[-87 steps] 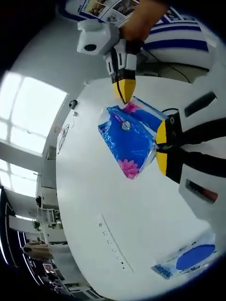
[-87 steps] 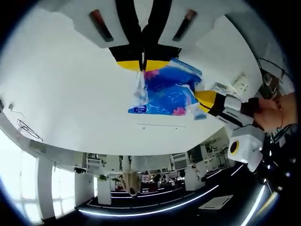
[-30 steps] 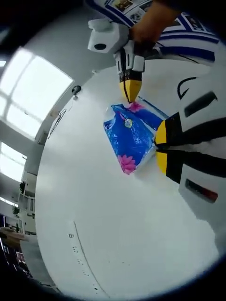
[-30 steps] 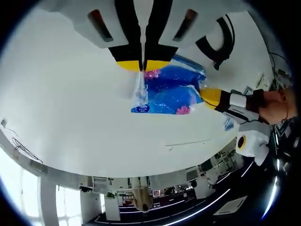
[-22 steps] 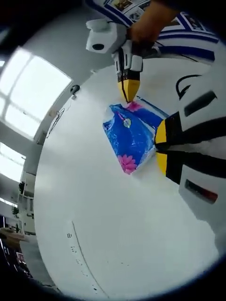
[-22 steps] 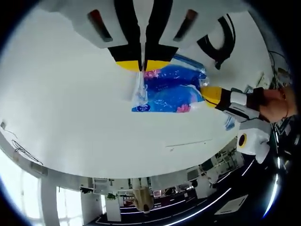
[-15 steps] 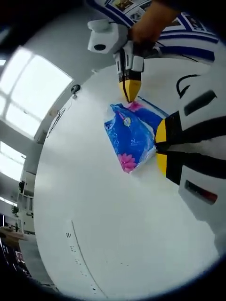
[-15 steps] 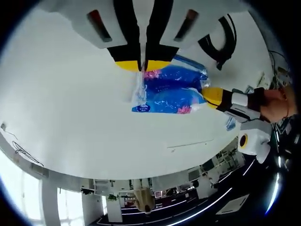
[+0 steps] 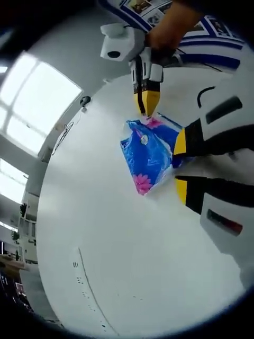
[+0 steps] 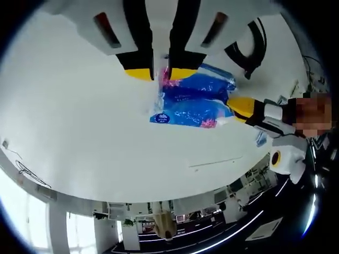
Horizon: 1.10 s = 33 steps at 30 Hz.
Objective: Arrange the tabletop items into an orderly group along one side of the table until the central work area is clear of visible clutter.
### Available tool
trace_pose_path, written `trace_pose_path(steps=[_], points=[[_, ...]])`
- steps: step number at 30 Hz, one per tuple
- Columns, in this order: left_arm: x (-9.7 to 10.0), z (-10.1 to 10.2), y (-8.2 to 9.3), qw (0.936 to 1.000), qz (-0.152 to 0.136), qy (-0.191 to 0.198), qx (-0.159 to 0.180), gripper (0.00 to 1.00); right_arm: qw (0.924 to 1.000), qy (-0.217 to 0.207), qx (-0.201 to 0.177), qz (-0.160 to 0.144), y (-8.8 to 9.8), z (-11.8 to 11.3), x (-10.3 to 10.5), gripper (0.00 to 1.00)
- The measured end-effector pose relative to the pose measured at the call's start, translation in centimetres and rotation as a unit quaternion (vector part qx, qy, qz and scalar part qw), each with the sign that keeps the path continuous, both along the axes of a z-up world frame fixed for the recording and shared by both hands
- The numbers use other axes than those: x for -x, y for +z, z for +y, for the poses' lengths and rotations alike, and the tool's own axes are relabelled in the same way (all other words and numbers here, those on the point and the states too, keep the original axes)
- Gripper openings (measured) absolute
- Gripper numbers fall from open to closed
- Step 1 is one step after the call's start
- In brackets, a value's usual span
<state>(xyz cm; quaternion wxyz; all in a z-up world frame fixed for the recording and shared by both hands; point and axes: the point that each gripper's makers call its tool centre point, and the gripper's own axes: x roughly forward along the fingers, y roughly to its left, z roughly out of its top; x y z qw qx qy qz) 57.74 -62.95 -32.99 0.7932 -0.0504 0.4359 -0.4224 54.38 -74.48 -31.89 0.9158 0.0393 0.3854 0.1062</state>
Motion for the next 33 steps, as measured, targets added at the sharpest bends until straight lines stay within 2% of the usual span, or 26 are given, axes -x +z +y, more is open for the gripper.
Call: trace_pose_path(steps=[17,33], points=[[0.6,0.3,1.1,0.9999,-0.008,-0.008,0.002,0.29,1.0000,-0.003,-0.001,-0.001,0.6,-0.1,1.1,0.18],[1.3,1.4,3.1,0.9998,-0.020,-0.004,0.004,0.35,0.9997,0.001,-0.025,-0.005,2.2,1.2,3.0,0.32]])
